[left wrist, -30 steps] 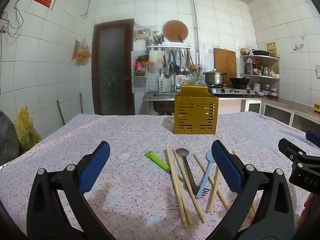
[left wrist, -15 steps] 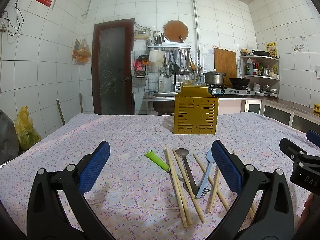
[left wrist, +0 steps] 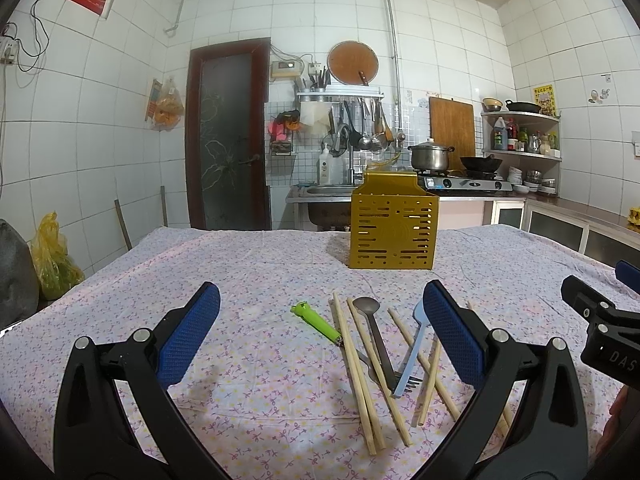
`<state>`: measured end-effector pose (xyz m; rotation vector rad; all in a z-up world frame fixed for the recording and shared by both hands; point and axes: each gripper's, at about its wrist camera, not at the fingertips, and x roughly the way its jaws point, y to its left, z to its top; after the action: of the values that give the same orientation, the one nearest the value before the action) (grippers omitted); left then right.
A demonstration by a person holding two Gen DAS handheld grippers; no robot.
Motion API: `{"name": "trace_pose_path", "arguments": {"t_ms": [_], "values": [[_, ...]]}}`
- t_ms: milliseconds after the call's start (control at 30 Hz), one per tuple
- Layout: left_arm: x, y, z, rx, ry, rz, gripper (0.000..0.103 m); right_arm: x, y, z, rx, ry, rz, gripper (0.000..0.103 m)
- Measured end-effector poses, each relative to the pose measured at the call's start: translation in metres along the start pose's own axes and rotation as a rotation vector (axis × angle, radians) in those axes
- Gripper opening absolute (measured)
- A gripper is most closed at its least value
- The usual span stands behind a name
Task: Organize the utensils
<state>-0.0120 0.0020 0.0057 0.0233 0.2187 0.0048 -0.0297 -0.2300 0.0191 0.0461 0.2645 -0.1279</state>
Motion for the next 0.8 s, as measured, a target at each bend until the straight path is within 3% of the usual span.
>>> {"name": "trace_pose_path", "arguments": {"t_ms": [800], "values": [[0.0015, 0.0011, 0.0007, 0.0, 0.008, 0.001, 0.098, 0.0, 0.001, -0.0004, -0.001, 0.004, 0.0, 0.099]]}}
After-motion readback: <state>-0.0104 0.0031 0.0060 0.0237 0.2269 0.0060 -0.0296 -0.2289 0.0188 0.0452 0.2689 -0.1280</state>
